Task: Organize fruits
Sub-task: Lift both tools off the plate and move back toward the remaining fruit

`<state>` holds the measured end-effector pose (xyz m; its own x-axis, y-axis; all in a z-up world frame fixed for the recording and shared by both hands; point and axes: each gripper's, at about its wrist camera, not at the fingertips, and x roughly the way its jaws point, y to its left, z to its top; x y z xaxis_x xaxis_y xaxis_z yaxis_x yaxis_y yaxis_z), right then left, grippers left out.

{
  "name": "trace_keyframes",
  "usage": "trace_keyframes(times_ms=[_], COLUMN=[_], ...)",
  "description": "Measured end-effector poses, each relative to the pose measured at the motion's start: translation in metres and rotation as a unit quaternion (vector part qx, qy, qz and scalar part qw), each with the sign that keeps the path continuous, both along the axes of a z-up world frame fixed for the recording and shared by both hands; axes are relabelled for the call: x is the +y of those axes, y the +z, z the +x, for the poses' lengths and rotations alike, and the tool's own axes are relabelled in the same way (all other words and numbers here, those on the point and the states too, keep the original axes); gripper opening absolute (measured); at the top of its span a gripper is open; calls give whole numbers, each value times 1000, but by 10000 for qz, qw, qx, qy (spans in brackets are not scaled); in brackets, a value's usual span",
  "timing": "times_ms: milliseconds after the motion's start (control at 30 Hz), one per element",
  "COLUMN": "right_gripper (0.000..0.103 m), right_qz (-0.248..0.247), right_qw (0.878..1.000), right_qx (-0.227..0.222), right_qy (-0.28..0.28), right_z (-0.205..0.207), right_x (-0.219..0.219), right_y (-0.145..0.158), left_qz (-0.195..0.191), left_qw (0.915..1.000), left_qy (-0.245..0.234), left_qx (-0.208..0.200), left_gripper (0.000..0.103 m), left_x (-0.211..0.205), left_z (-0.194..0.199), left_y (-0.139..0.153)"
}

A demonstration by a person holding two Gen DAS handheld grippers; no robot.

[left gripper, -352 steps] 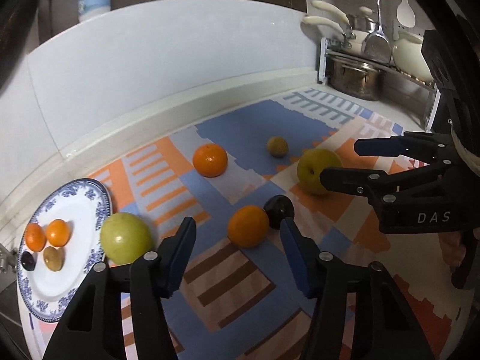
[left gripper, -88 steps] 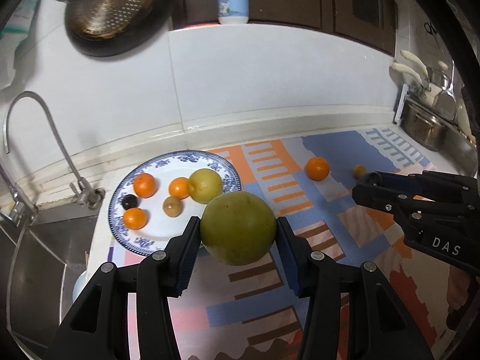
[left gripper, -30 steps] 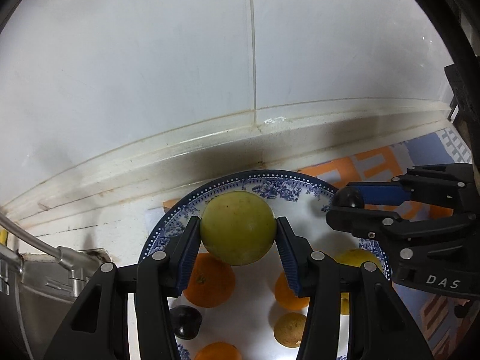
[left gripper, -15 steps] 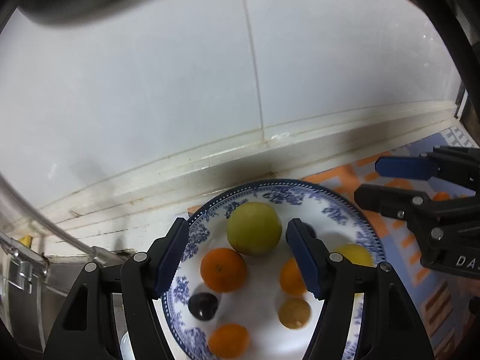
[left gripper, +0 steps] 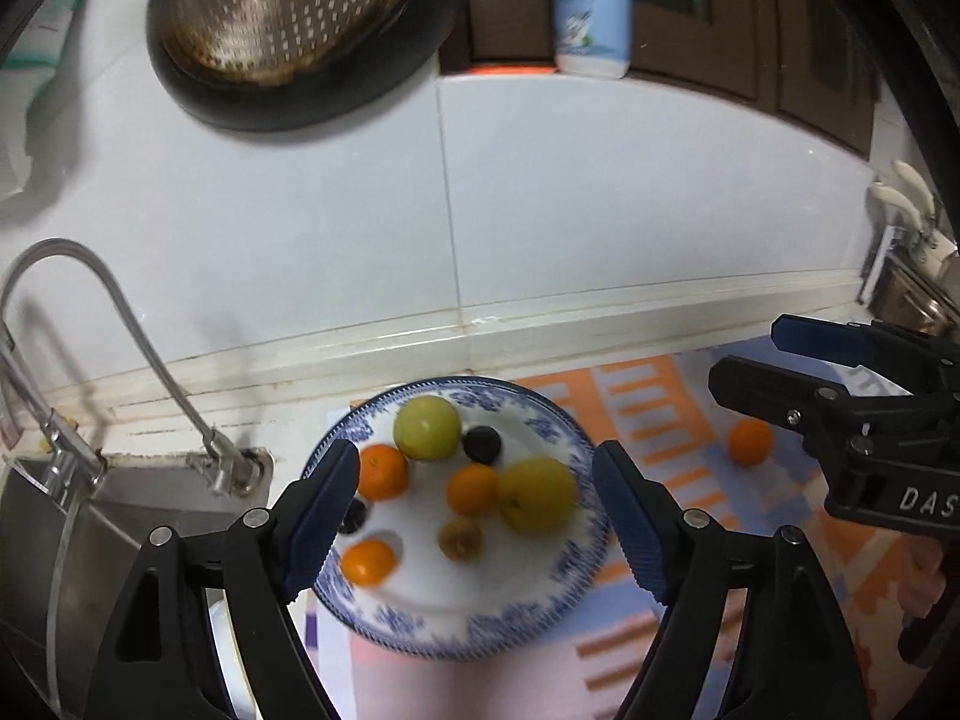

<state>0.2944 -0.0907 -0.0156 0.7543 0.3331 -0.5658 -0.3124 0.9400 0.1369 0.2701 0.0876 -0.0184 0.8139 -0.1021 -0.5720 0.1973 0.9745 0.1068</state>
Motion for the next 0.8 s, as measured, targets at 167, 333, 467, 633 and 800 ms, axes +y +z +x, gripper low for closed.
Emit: trace_keyframes(times_ms=[167, 333, 467, 633, 800], right_gripper=[74, 78, 78, 78, 78], right_qz=[10, 218, 339, 189, 17], right_qw=[9998, 9991, 9975, 9940, 9885], right_qx=[-90, -62, 48, 15, 27], right_qy=[-189, -356, -621, -1081, -1509], right_z=[-37, -64, -79, -93, -103], right_x=[-17, -34, -52, -78, -102], right_y=[5, 2, -5, -14, -20], left_qz=[-51, -153, -144, -144, -39], left_qw=[9996, 9994, 9991, 9980, 9953], left_qy=[41, -145, -265, -517, -867], left_qx=[-276, -263, -295, -347, -435], left_gripper=[88, 92, 93, 94, 94], left_x=[-12, -29, -46, -70, -97], left_z=[-35, -56, -65, -68, -63], left_y=[7, 8, 6, 1, -8])
